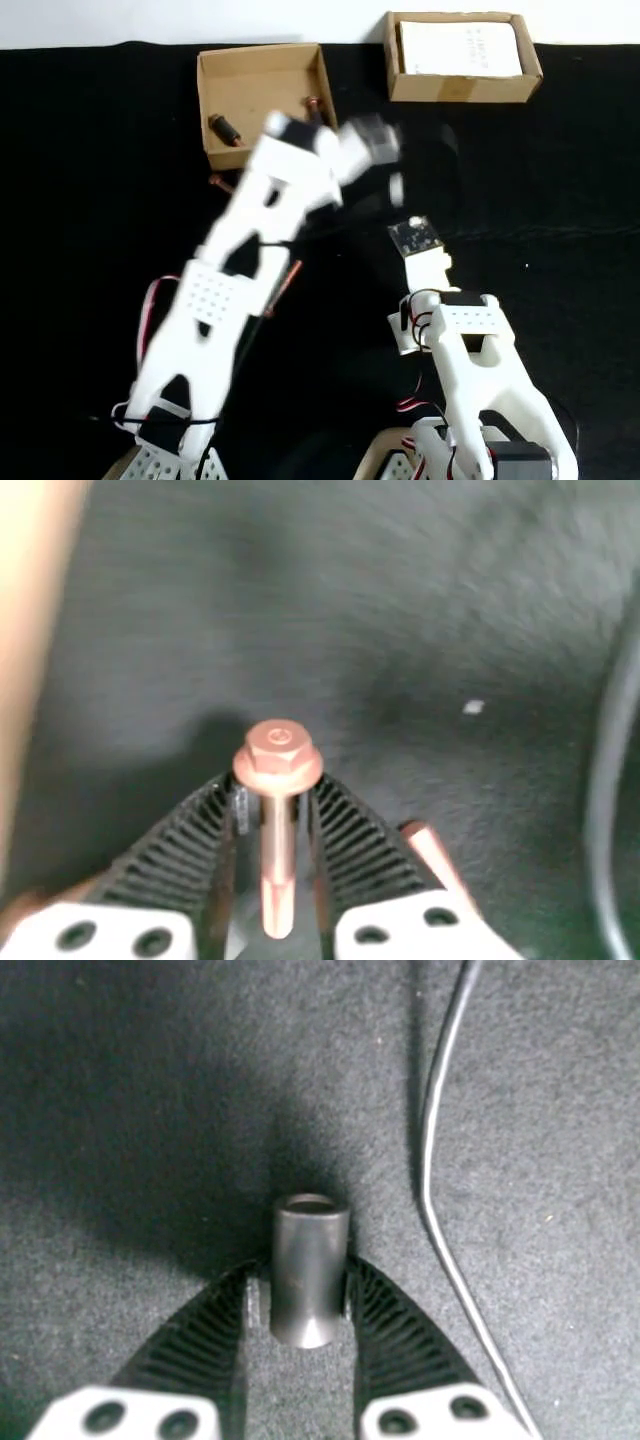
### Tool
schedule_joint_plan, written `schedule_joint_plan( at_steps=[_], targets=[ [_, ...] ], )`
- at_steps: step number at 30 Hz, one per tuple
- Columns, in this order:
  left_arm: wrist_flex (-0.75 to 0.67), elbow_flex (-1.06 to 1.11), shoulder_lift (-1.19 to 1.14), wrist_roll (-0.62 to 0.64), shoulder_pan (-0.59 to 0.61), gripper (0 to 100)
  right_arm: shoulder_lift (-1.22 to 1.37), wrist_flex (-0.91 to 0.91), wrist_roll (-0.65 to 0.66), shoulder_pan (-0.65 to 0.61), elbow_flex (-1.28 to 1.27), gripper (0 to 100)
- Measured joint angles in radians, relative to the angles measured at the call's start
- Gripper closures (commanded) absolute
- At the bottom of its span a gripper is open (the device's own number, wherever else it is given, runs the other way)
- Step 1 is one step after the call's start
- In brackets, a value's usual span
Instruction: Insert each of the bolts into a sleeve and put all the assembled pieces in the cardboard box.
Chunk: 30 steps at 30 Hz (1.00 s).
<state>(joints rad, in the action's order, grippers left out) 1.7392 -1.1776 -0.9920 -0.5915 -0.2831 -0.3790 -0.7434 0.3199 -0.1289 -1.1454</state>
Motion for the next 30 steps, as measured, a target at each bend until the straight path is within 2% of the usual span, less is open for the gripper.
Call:
schedule_joint_plan(
  at_steps=[6, 14, 18, 24, 30],
  targets=[
    [0.018, -0.025, 0.164, 0.118, 0.051, 99, -0.11, -0.095, -0.063, 0.038, 0.008, 99.1],
    [0.021, 0.057, 0.523, 0.273, 0.052, 99, -0.634, -0.373, -0.091, 0.097, 0.138, 99.1],
    [0.021, 0.155, 0.764, 0.344, 0.055, 99, -0.956, -0.46, -0.091, 0.098, 0.184, 99.1],
    [0.023, 0.334, 1.191, 0.405, 0.054, 99, -1.393, -0.482, -0.091, 0.095, 0.15, 99.1],
    [0.023, 0.549, 1.637, 0.407, 0.057, 99, -1.421, -0.463, -0.091, 0.094, 0.064, 99.1]
  ],
)
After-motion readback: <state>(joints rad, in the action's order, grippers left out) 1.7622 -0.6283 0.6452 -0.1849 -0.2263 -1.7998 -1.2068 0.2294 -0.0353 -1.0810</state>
